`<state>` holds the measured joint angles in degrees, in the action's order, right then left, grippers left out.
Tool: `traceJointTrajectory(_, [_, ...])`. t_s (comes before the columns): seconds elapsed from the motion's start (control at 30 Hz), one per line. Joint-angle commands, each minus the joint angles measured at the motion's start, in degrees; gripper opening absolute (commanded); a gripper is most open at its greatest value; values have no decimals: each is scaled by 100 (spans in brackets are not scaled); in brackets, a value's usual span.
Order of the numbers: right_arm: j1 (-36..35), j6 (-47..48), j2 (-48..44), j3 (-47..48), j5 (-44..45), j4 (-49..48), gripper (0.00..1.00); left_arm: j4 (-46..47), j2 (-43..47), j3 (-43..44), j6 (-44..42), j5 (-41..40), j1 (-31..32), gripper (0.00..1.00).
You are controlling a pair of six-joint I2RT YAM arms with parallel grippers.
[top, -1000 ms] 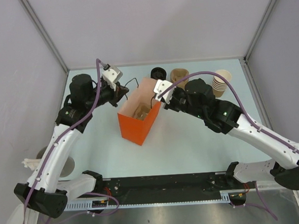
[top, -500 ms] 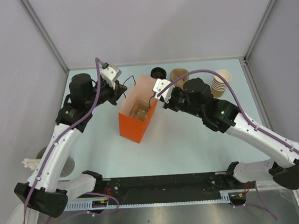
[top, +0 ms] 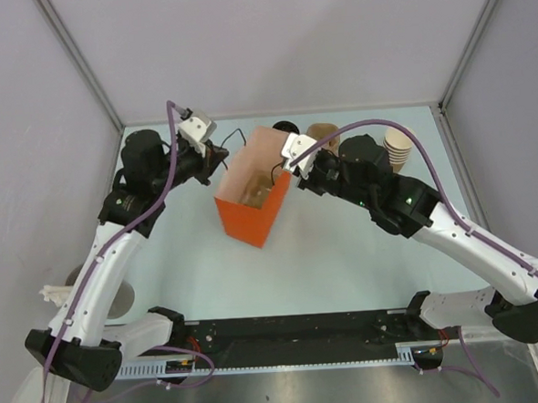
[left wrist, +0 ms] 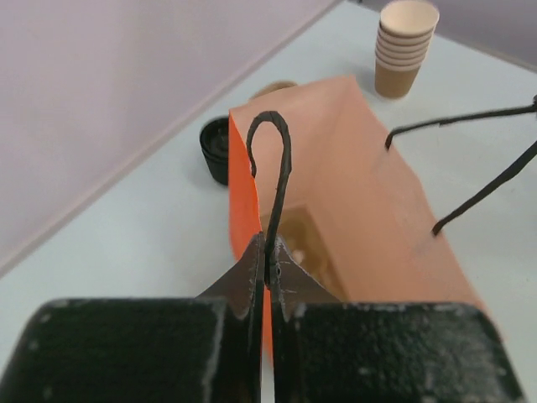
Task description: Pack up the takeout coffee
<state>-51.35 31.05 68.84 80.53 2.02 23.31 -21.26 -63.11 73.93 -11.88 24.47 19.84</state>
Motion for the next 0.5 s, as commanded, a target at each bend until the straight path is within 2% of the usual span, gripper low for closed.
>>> traceJointTrajectory(0.0, [29, -116, 235, -204, -88, -99, 0, 130, -26, -379, -42, -108, -32, 1])
traceJointTrajectory(0.33, [73, -152, 156, -257, -79, -380, 3, 157, -17, -248, 28, -135, -32, 1])
traceJointTrajectory(0.43, [90, -152, 77, -257, -53, -327, 8, 174, -43, -221, 37, -170, -32, 1])
traceJointTrajectory(0.47, [82, -143, 42, -257, -53, -327, 13, 174, -52, -213, 37, -171, -32, 1])
